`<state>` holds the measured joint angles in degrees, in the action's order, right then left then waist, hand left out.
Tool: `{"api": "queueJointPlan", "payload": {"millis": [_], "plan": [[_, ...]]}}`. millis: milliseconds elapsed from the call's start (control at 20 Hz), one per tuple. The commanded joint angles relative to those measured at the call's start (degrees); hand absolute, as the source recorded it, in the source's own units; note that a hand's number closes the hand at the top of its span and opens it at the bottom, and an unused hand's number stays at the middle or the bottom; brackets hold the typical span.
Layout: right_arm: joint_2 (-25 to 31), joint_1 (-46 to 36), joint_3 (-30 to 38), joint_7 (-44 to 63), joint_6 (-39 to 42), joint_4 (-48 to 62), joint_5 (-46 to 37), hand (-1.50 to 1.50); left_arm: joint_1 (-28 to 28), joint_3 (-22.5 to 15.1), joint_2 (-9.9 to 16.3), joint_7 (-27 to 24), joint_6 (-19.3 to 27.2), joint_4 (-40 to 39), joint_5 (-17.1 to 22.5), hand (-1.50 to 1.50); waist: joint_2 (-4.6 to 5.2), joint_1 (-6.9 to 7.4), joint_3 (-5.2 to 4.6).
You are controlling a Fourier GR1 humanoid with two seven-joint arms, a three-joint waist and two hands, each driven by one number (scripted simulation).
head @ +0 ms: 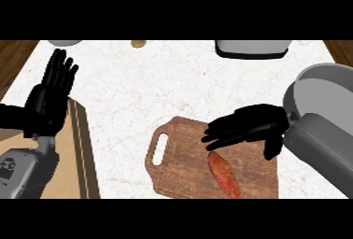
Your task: Pick the sweet potato from the cutting board and place it in the pot
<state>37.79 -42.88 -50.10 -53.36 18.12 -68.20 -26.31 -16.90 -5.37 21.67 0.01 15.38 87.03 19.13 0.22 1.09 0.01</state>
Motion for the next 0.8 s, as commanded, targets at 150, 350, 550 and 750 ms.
{"api": "queueJointPlan", "payload": {"millis": [150, 350, 550, 750], "plan": [[-2.9, 2.4, -1.1, -7.3, 2.0, 0.3, -2.3, -1.5, 3.3, 0.1, -1.6, -0.6, 0.0, 1.5, -1.4, 0.0, -0.24, -0.72, -0.02], [-4.3, 4.6, -0.9, -7.4, 0.0, 0.3, -3.3, -1.5, 0.8, 2.1, -1.2, 0.3, -1.1, -0.3, -1.1, 0.0, -0.21, -0.95, -0.01], [-3.7, 7.1, 0.0, -5.7, -1.0, -1.3, -7.1, -1.5, 3.2, 2.4, -2.0, -1.3, -2.8, 0.5, -2.2, 0.0, -0.26, -0.94, -0.02], [-9.3, 7.0, 1.7, -2.2, -3.0, 2.9, -12.7, -1.5, -0.1, 3.3, -3.6, -1.2, -2.6, -2.3, -3.9, 0.0, -0.17, -0.96, -0.02]]}}
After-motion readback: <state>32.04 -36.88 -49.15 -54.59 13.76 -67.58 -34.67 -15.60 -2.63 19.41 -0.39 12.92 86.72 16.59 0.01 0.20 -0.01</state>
